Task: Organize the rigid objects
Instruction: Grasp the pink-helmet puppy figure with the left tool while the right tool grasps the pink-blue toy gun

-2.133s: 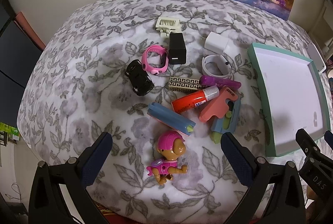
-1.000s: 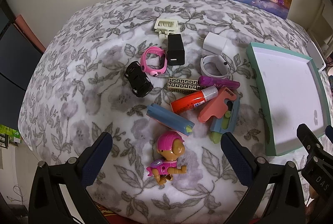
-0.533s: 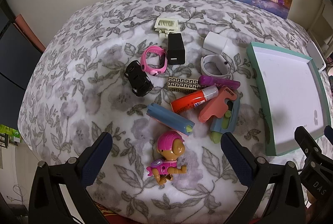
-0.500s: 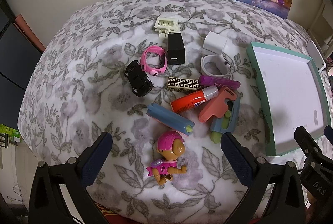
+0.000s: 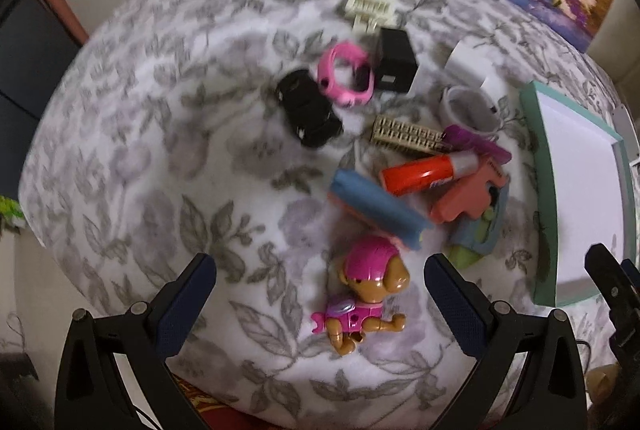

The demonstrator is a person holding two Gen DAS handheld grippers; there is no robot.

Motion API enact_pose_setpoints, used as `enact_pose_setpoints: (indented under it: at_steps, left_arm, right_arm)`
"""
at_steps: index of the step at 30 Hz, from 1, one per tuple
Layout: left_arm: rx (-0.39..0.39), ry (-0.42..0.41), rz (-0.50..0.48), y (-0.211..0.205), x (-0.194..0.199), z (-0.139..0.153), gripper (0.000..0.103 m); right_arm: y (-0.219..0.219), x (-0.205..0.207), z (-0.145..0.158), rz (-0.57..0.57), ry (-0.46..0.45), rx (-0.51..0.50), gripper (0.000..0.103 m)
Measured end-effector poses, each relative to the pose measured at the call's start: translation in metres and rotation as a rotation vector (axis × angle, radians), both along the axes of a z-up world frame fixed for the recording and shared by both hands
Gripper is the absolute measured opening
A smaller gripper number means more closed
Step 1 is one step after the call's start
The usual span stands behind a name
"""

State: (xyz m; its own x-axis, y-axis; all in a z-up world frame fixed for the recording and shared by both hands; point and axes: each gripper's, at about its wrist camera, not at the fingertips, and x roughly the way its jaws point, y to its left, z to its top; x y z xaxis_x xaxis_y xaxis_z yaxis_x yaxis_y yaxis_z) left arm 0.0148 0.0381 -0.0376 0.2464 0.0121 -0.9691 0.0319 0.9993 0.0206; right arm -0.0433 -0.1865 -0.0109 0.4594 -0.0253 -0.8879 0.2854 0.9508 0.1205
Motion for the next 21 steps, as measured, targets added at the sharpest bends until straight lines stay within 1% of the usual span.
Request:
enact_pose_setpoints:
  at_steps: [3,8,10,14,16,17,18,19,21]
  left_arm:
    - [-0.018,0.048,-0.002,0.001,0.001,-0.010,0.102]
    - [-0.036,0.090,-0.049,-0.010,0.001,-0.021,0.090]
    - [-0.044,0.108,-0.062,-0.013,0.000,-0.025,0.081]
    - [-0.068,0.150,-0.083,-0.018,-0.001,-0.034,0.071]
    - [-0.078,0.164,-0.092,-0.020,-0.001,-0.039,0.060]
    - [-0.087,0.174,-0.097,-0.021,-0.001,-0.042,0.056]
    - [-0.097,0.184,-0.100,-0.022,-0.002,-0.045,0.049]
    - [-0.101,0.188,-0.099,-0.023,-0.002,-0.047,0.045]
    - [-0.115,0.181,-0.090,-0.021,-0.004,-0.049,0.045]
  right_arm:
    - [0.013,0.009,-0.003,0.022,0.012,-0.011,0.103]
    - [0.031,0.022,-0.009,0.072,0.029,0.016,0.103]
    - [0.037,0.028,-0.012,0.087,0.035,0.014,0.103]
    - [0.042,0.037,-0.017,0.096,0.044,0.028,0.103]
    - [0.043,0.042,-0.021,0.093,0.056,0.035,0.103]
    - [0.044,0.043,-0.022,0.094,0.060,0.038,0.102]
    - [0.046,0.045,-0.023,0.100,0.063,0.044,0.100]
    - [0.048,0.047,-0.025,0.111,0.067,0.052,0.097]
    - [0.052,0.051,-0.029,0.125,0.078,0.055,0.095]
